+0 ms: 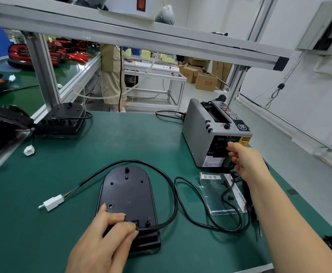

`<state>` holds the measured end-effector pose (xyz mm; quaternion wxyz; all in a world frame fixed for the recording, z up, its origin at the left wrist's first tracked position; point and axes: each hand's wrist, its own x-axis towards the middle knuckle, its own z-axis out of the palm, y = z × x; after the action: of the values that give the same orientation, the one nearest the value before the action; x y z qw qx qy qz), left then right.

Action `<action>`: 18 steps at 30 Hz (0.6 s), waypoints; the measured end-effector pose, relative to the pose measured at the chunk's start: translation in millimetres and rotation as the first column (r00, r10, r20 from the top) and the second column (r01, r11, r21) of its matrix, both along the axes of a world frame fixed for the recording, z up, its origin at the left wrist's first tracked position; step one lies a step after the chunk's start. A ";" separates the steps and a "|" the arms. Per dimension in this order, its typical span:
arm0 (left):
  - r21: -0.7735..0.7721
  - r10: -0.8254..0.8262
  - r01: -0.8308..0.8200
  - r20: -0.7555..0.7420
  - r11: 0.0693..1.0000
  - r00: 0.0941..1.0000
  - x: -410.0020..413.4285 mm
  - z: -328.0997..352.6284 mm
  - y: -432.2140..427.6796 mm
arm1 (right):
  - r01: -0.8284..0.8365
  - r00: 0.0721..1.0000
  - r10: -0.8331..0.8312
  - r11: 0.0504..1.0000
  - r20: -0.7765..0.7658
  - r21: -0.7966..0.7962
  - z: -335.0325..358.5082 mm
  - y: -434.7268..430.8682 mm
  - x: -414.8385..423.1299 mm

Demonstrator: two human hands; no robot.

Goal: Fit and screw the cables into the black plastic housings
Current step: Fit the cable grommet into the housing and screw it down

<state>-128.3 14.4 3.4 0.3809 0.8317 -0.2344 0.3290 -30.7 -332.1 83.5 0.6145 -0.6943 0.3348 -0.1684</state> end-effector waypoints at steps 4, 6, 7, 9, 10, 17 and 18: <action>-0.020 -0.011 0.011 -0.002 1.000 1.000 0.8 1.5 0.0 | 0.014 0.999 -0.014 1.000 0.030 -0.018 -1.8 1.2 4.8; -0.025 -0.011 0.011 -0.006 1.000 1.000 0.8 2.0 -0.1 | 0.034 0.998 -0.032 0.998 0.045 -0.043 -2.8 2.6 6.0; -0.026 -0.012 0.012 -0.008 1.000 1.000 0.6 2.1 -0.2 | 0.047 0.998 -0.044 0.997 0.053 -0.057 -3.1 3.8 6.5; -0.023 -0.015 0.015 -0.007 1.000 1.000 0.4 1.6 0.1 | 0.076 0.995 -0.071 0.995 0.077 -0.069 -3.6 5.7 7.7; -0.022 -0.015 0.015 -0.005 1.000 1.000 0.5 1.3 0.1 | 0.090 0.993 -0.084 0.994 0.088 -0.069 -3.6 6.7 8.4; -0.028 -0.029 0.028 -0.011 0.999 1.000 0.3 0.0 1.1 | 0.127 0.983 -0.121 0.991 0.139 -0.036 -6.3 12.3 12.5; -0.028 -0.031 0.030 -0.012 0.999 0.999 0.0 -0.2 1.6 | 0.128 0.982 -0.121 0.991 0.147 -0.040 -7.1 12.2 12.1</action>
<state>-128.3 16.0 3.2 0.3986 0.8248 -0.2401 0.3211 -18.6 -319.9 76.4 0.6080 -0.6729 0.3279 -0.2646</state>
